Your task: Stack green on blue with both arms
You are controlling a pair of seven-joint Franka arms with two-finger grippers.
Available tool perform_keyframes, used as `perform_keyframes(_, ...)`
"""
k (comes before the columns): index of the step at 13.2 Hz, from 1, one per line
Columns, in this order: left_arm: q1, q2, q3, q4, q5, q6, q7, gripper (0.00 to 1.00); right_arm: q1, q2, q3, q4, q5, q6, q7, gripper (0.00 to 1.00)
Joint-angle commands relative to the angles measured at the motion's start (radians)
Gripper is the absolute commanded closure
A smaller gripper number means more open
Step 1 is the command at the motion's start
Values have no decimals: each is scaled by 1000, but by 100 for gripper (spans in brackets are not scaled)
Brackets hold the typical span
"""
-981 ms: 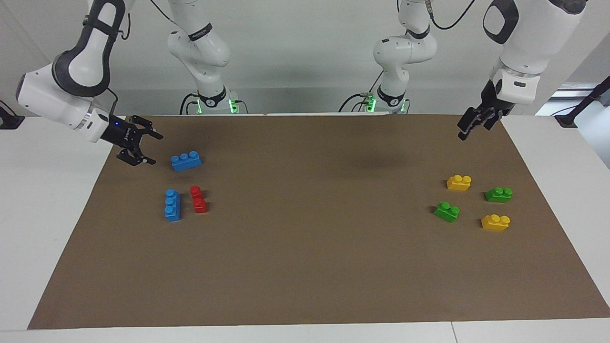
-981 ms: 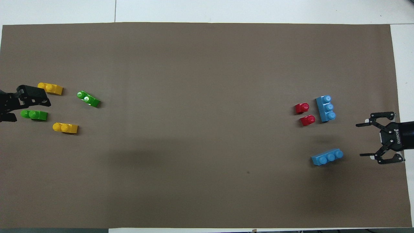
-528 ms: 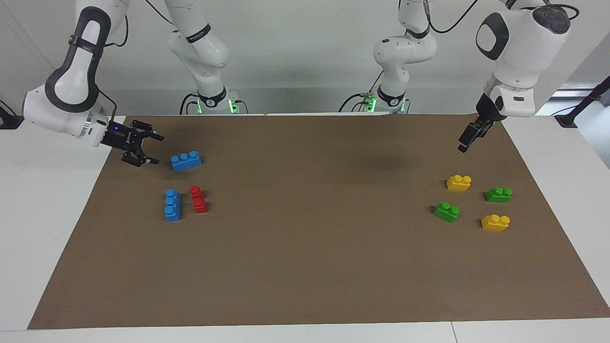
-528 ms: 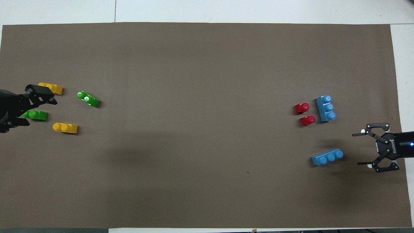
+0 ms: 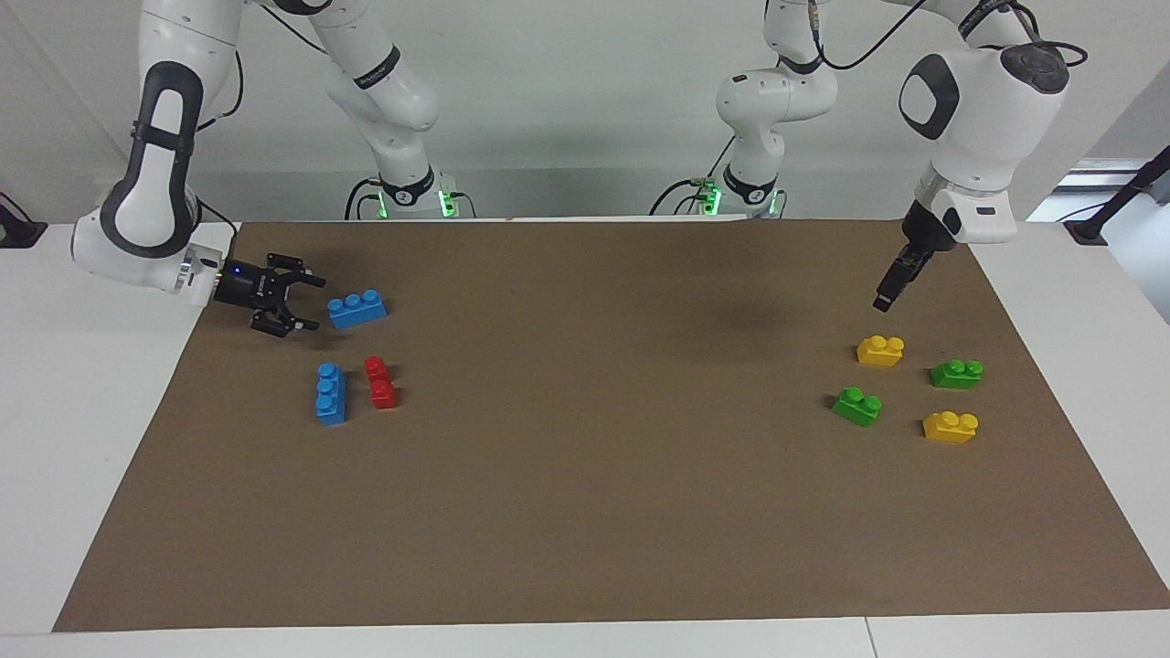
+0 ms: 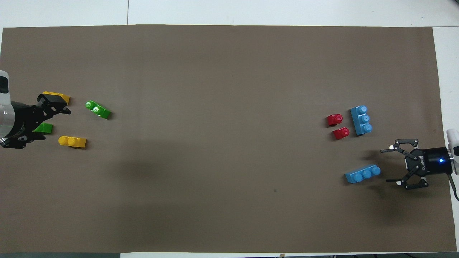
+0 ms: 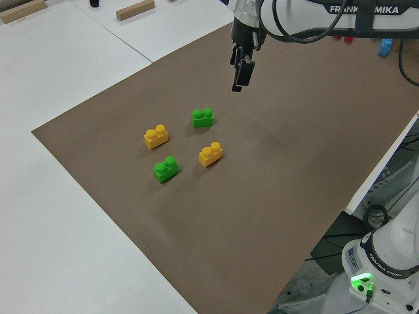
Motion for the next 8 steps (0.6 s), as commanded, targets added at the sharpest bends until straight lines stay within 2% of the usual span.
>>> perform_keyframes(1, 9, 17, -4, -27, -16, 66, -49, 0, -8, 9, 8, -36, 32, 38, -48, 0)
perform_keyframes(8, 9, 129, -4, -27, -16, 198, -136, 0, 38, 17, 8, -76, 79, 119, -121, 0)
